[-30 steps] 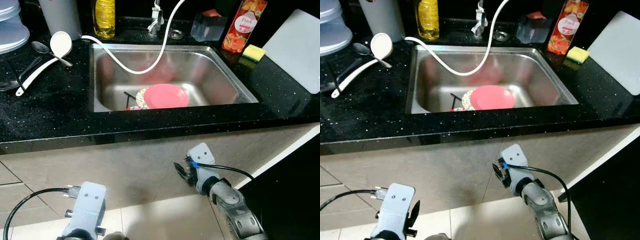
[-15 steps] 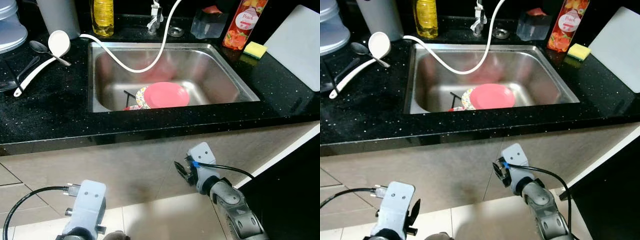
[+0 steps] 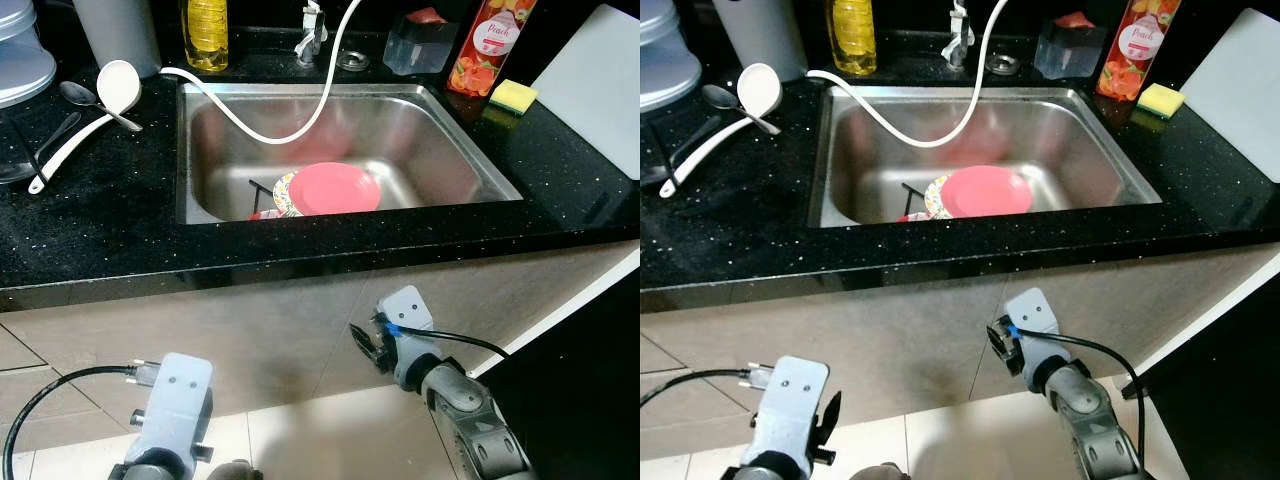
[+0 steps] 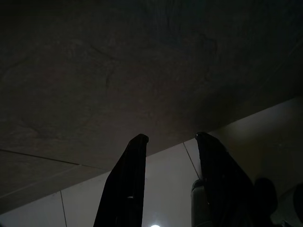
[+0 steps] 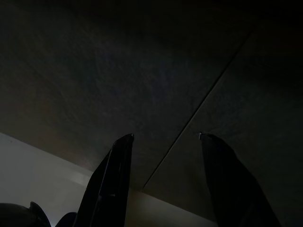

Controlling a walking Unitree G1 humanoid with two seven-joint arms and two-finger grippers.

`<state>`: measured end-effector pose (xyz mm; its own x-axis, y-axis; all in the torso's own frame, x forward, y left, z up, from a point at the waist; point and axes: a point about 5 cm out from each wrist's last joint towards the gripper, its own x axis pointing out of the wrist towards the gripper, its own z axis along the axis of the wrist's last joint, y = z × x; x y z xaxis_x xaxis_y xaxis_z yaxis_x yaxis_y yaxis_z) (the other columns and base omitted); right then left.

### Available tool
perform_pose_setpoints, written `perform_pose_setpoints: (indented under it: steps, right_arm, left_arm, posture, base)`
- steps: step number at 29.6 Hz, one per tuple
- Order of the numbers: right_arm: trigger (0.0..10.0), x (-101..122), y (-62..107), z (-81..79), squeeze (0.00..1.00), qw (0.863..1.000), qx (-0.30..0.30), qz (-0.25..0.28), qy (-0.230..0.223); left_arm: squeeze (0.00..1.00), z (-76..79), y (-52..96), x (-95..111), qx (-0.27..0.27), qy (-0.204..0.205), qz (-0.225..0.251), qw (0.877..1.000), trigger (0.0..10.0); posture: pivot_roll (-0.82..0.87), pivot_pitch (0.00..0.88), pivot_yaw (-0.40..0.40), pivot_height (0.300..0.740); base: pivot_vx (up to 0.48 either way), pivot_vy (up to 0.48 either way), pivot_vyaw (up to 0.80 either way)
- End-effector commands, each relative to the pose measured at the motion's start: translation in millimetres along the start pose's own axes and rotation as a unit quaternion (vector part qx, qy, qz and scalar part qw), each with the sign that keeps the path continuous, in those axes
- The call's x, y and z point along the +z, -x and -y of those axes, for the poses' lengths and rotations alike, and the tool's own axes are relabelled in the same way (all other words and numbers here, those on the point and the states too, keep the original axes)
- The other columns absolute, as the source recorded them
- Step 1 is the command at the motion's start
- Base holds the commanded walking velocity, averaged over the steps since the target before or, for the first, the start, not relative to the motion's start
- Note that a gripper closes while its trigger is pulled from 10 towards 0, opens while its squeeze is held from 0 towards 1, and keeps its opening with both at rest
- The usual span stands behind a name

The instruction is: Kitchen organization

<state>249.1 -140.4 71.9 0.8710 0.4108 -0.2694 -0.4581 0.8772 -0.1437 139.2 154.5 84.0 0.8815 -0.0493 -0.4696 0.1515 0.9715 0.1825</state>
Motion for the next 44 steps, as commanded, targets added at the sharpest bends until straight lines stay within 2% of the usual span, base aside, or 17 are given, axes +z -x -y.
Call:
perform_pose_setpoints:
  steps: [1, 44]
  right_arm:
    - [10.0, -1.0, 4.4, 5.4, 0.0, 1.0, -0.01, -0.004, -0.003]
    - [10.0, 0.2, 2.0, 5.2, 0.0, 1.0, -0.009, -0.006, -0.002]
  left_arm:
    - [0.0, 1.8, 1.5, -1.0, -0.001, 0.0, -0.007, 1.0, 10.0]
    - [0.0, 1.2, -0.8, -1.9, 0.001, -0.001, -0.013, 1.0, 10.0]
  posture:
    - [0.24, 0.073, -0.096, 0.74]
    - [0.25, 0.068, -0.103, 0.74]
  base:
    - [0.0, 0.0, 0.0]
    - [0.0, 0.0, 0.0]
